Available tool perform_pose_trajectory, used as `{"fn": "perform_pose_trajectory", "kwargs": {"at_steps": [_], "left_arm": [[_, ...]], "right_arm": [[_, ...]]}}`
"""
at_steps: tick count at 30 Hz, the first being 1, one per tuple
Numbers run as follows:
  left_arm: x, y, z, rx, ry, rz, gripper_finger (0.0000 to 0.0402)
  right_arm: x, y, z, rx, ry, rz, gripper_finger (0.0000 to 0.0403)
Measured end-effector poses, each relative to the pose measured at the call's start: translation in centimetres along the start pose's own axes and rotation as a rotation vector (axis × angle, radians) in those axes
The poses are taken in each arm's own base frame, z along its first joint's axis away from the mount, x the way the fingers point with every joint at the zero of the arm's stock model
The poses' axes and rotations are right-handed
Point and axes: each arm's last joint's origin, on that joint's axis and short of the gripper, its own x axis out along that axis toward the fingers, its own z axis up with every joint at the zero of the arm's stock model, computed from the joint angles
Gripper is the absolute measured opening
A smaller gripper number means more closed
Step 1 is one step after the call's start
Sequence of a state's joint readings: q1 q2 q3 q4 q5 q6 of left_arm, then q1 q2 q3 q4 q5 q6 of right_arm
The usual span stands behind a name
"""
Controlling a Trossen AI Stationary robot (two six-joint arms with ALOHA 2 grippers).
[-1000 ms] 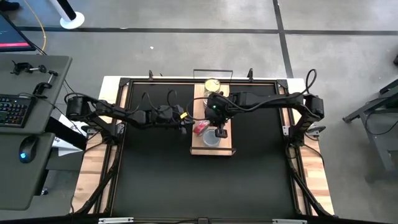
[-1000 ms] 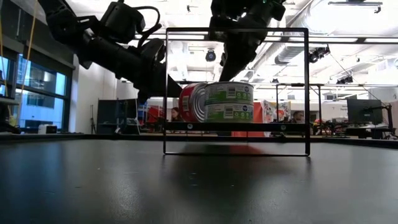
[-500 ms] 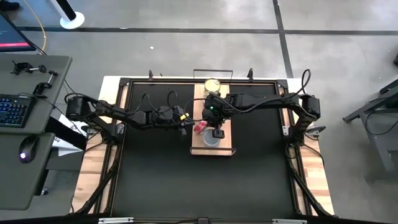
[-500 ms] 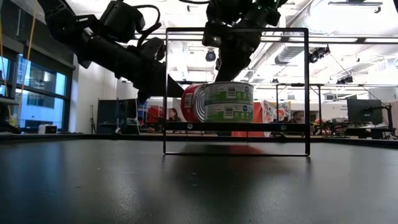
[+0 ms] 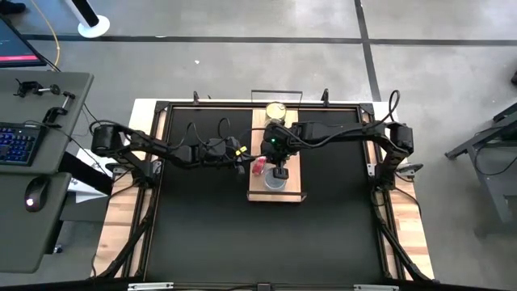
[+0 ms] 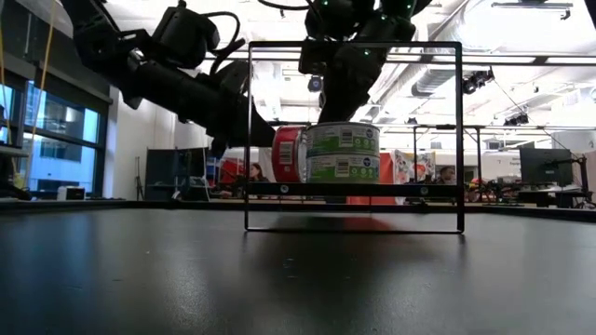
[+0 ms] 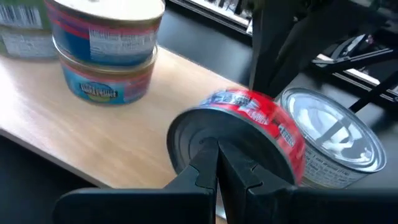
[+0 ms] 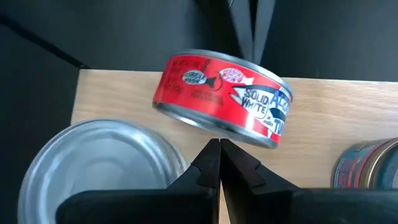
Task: Stack canned seafood by type on shelf
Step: Put the red tuna can on the shelf
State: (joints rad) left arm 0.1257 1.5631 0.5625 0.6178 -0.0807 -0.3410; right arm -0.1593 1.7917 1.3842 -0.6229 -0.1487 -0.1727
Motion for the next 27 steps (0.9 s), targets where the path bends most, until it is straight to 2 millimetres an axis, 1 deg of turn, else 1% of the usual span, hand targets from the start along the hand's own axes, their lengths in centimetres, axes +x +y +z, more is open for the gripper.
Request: {"fn": "perform_pose_trajectory", "kwargs": {"at_steps": [5,9,13,16,23,27], "left_arm": [[0.5,0.1,-0.7,-0.022,0.03,-0.018,0.0],[0.7,0.1,-0.7,-0.023,0.018,-0.026,0.0],[0.6,-0.1,-0.2,-0.027,-0.042,-0.042,0.0],[0.6,-0.2,0.2,-0.03,-0.08,-0.053,0.0],[1.1,-0.6,1.2,-0.015,-0.113,-0.052,0.0],[1.6,-0.5,1.3,-0.016,-0.107,-0.044,0.0]], "right_arm": [[0.0,-0.3,0.1,0.019,-0.012,-0.021,0.0],[0.0,-0.5,0.2,0.043,-0.024,-0.026,0.0],[0.0,-0.9,0.1,0.057,-0.018,-0.065,0.0],[-0.1,-1.3,0.0,0.1,-0.015,-0.083,0.0],[-0.1,-1.4,-0.2,0.123,0.004,-0.079,0.0],[-0.1,-1.4,-0.5,0.13,0.03,-0.074,0.0]]}}
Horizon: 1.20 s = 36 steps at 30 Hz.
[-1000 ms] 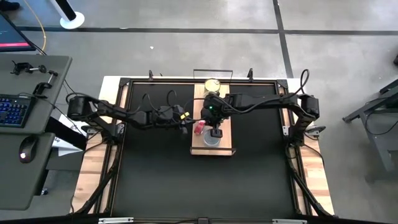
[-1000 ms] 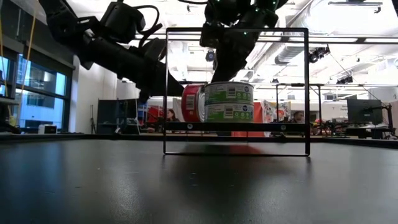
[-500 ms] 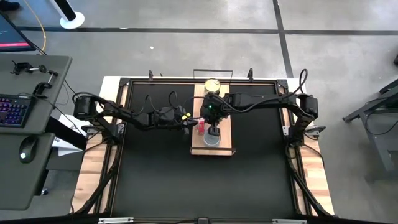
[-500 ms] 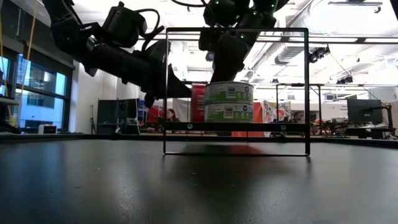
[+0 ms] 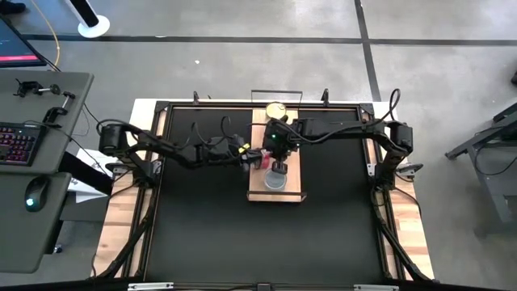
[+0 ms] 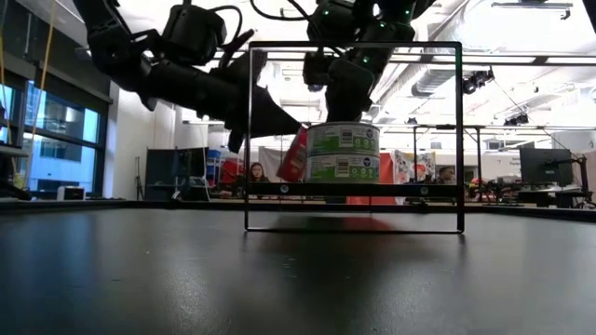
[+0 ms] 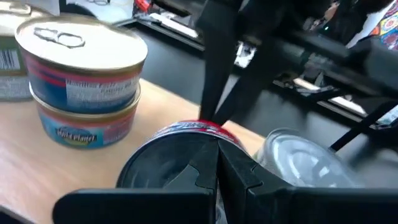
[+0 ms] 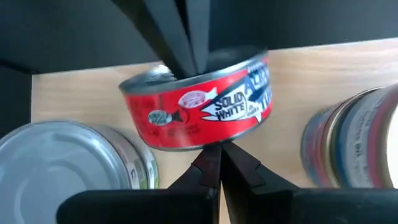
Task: Stack canned seafood by type on shelf
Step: Put the red tuna can on the shelf
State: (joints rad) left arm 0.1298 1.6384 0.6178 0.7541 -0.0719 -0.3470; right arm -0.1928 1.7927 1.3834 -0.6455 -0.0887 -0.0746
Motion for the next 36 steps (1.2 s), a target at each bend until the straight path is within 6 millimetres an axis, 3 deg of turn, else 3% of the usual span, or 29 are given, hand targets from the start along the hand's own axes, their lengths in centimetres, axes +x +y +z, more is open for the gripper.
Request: {"fn": "perform_pose_trajectory", "kwargs": {"at_steps": [12,20,25,29,33,36], "left_arm": [[2.5,0.2,-1.3,-0.023,0.066,0.003,0.0],[2.7,0.0,-0.6,0.009,0.043,-0.023,0.0],[0.3,-0.2,2.2,0.111,0.089,-0.056,0.0],[-3.4,0.2,3.2,0.22,0.292,0.03,0.0],[-6.1,1.0,1.8,0.303,0.453,0.109,0.0],[-6.6,1.6,-0.3,0.296,0.408,0.084,0.0]], "right_arm": [[-0.3,-0.1,-1.0,-0.005,0.122,-0.057,0.0],[-2.1,-0.4,-0.9,-0.058,0.195,-0.082,0.0],[-4.6,-1.2,-1.0,-0.038,0.168,-0.098,0.0],[-7.6,-1.8,-1.7,0.007,0.152,-0.115,0.0],[-10.8,-2.1,-2.4,0.037,0.111,-0.135,0.0],[-12.9,-2.2,-2.8,0.081,0.057,-0.151,0.0]]}}
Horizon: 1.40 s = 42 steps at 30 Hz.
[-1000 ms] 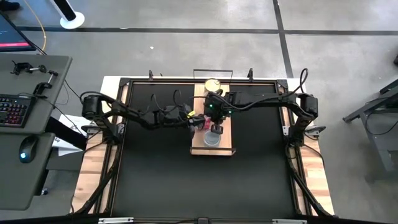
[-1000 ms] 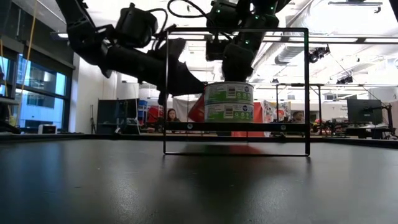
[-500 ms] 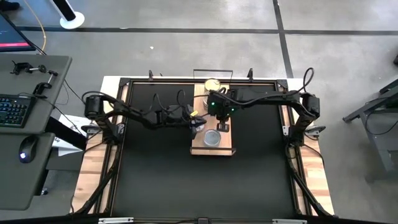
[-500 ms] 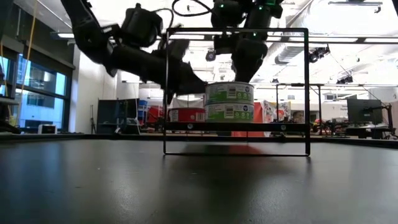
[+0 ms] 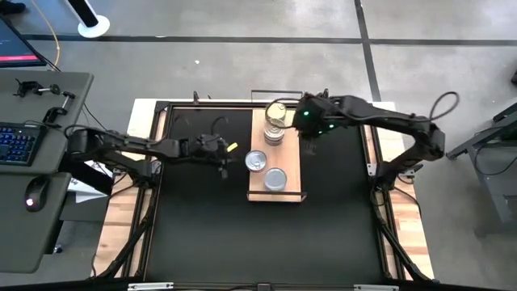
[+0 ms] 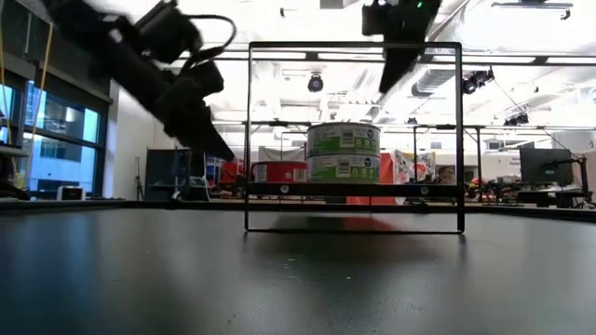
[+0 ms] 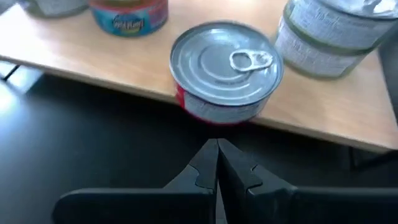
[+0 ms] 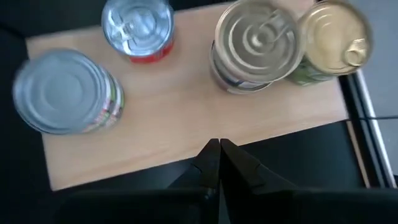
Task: Stack canned seafood by type on shelf
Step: Put the red tuna can on the shelf
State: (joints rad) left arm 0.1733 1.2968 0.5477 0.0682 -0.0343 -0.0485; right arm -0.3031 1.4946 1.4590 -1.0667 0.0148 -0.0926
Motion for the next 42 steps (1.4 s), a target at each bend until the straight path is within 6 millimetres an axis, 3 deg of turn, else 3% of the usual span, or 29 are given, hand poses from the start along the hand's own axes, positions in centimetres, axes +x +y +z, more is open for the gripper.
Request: {"fn": "perform_pose_trajectory", "kwargs": {"at_steps": [5,19,23,29,42], "left_arm": [[1.0,0.0,-2.8,-0.05,-0.167,-0.016,0.0],[3.9,0.5,-3.8,-0.042,-0.234,0.007,0.0],[4.7,0.5,-3.7,-0.018,-0.207,0.007,0.0],[6.1,0.3,-2.0,0.004,-0.23,-0.005,0.0],[8.1,0.1,-0.1,0.014,-0.253,-0.028,0.0]], "right_arm": [[-3.2,-0.1,-1.1,0.075,-0.077,-0.016,0.0],[-9.5,1.7,-4.7,0.274,-0.211,-0.063,0.0],[-10.6,2.2,-5.9,0.317,-0.205,-0.095,0.0],[-11.7,3.1,-7.1,0.35,-0.222,-0.088,0.0],[-12.5,4.2,-8.5,0.344,-0.186,-0.107,0.0]]}}
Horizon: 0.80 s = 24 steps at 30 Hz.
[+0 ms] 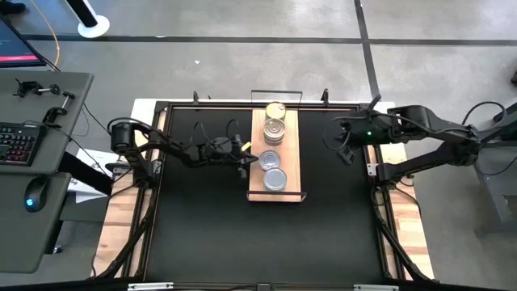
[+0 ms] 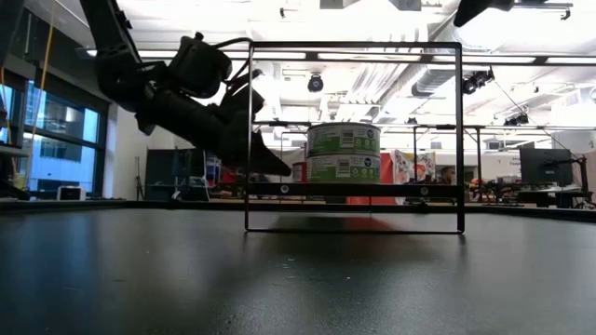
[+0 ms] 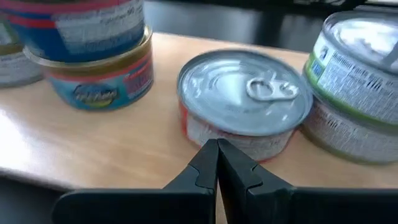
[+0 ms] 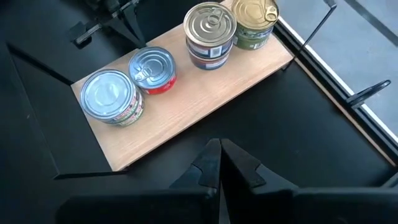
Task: Stack canned seafood by type on shelf
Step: Put the red tuna can on the shelf, then return to Home Position
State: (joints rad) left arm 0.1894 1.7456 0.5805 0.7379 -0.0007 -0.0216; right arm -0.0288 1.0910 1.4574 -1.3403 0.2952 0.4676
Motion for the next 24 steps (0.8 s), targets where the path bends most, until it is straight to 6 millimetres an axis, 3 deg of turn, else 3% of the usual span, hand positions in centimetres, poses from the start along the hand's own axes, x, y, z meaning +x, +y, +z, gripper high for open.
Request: {"fn": "perform_pose_trajectory", "kwargs": {"at_steps": [8,17,21,24], "left_arm": [[0.5,0.1,0.4,-0.004,-0.021,-0.014,0.0],[1.0,1.0,2.6,-0.041,-0.111,-0.013,0.0],[0.1,0.7,3.3,-0.153,-0.131,-0.114,0.0],[-1.7,-0.9,4.0,-0.222,-0.156,-0.211,0.0]], "right_arm": [[-0.7,-0.4,-0.4,0.006,-0.018,0.007,0.0],[-1.6,-1.0,-0.9,-0.005,-0.035,0.034,0.0],[-2.2,-1.3,-1.3,-0.006,-0.041,0.041,0.0],[-2.4,-1.6,-1.6,-0.007,-0.038,0.039,0.0]]}}
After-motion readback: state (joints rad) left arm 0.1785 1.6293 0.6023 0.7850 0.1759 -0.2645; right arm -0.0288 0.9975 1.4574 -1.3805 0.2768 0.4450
